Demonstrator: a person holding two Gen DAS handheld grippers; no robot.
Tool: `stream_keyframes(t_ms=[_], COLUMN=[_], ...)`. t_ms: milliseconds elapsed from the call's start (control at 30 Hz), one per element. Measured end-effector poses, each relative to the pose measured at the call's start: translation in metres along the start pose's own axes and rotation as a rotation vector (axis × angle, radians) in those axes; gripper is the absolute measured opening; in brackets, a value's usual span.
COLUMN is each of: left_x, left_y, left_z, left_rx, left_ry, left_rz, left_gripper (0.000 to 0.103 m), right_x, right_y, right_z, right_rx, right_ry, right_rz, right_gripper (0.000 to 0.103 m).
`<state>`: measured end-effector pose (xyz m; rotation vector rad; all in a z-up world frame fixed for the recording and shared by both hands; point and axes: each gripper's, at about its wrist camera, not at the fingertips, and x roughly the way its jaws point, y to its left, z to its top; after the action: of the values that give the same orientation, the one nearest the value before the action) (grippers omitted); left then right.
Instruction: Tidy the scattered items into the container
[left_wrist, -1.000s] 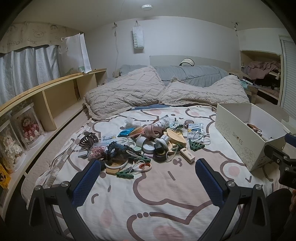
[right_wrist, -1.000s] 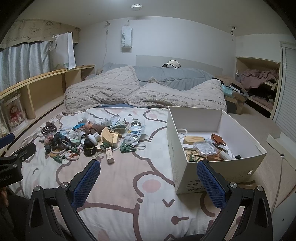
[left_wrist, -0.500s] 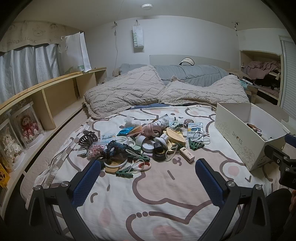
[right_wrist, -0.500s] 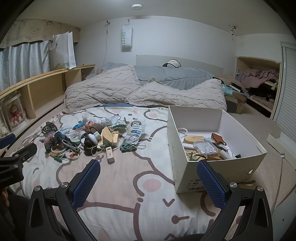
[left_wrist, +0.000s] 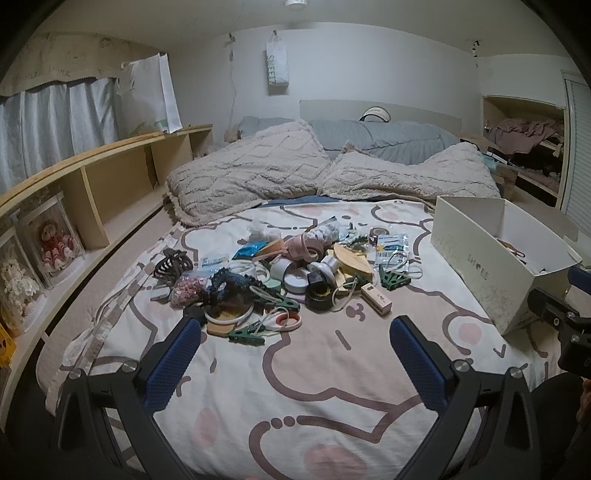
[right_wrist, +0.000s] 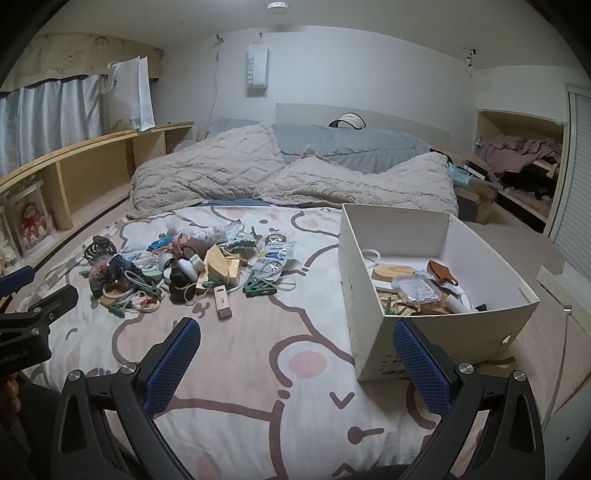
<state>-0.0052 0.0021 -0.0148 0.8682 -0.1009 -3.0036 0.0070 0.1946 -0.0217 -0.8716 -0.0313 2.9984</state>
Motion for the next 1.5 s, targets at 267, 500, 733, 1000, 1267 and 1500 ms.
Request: stream_keyframes(t_ms=[267,500,733,1000,1267,1500], left_x=[0.020,0.042,0.065,0.094,0.122,0.147], left_y=[0.008,0.023,0.043,0.058,0.065,0.072], left_z=[-0.010,-0.018,-0.019,-0.011,0.002,0.000], left_rx=[-0.023,-0.070,-0.118,-0.151,-0.166,-0.176], left_ry=[0.056,0.115,0.162,0.208,0.230,0.283], left_rz=[-0.009,0.000,0.036,0.051,0.056,0.071], left_gripper=[0.103,0.103,0.103,0.103,0.103,0.103], right_x=[0.016,0.032,0.051,0.074,0.104,0.143], right_y=[0.004,0.013,0.022,0.030,0.035,0.043], right_z=[-0.006,-0.011,-0.013,-0.011,0.001,0.007], right_rx=[0.001,-0.008,-0.023,-0.047,-0.035,-0.035], right_ry=[0.042,0.090,0.137,0.176,0.229,0.288], right_rz=[0.016,0.047,0.076,0.102,0.158,0.190], right_gripper=[0.103,0.103,0.103,0.103,0.103,0.103])
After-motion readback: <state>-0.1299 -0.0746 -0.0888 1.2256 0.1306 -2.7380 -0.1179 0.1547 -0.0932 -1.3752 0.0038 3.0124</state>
